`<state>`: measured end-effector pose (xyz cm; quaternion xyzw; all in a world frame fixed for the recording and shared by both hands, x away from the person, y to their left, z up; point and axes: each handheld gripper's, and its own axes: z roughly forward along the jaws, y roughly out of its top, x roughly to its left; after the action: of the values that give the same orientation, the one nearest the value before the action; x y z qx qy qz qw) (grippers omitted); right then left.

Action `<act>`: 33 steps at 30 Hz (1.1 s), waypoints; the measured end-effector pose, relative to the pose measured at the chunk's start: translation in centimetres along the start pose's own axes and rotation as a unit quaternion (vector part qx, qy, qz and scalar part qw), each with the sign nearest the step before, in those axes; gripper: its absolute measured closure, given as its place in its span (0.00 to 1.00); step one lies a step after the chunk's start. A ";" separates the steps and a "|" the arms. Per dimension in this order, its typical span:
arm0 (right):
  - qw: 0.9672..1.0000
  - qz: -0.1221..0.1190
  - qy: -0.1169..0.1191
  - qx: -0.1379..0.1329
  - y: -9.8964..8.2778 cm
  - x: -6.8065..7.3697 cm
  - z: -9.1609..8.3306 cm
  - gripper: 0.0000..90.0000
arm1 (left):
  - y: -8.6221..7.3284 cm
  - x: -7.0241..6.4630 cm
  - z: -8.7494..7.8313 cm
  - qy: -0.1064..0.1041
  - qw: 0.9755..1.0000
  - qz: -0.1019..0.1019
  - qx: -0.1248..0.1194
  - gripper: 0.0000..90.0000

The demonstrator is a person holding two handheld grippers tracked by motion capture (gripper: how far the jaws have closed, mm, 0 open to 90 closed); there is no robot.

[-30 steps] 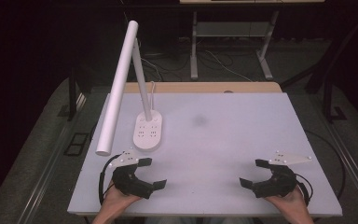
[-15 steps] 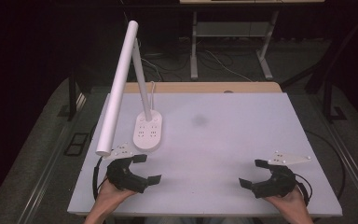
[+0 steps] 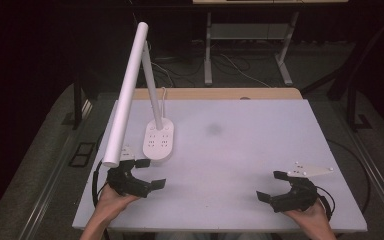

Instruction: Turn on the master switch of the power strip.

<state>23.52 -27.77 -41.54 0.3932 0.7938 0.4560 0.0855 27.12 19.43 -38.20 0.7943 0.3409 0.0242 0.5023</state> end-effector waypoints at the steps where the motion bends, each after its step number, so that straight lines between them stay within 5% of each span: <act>1: 1.000 0.000 0.000 0.000 0.0 0.0 0.0 0.01 | 0.1 0.1 0.0 0.001 1.000 0.000 0.001 0.00; 33: 1.000 -0.002 -0.001 0.003 0.0 -0.1 0.0 0.01 | 3.9 4.4 -2.0 0.045 0.999 0.001 0.030 0.00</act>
<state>23.57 -27.82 -41.61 0.3923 0.7959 0.4531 0.0856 31.75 22.42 -35.36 0.8073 0.3630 0.0502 0.4626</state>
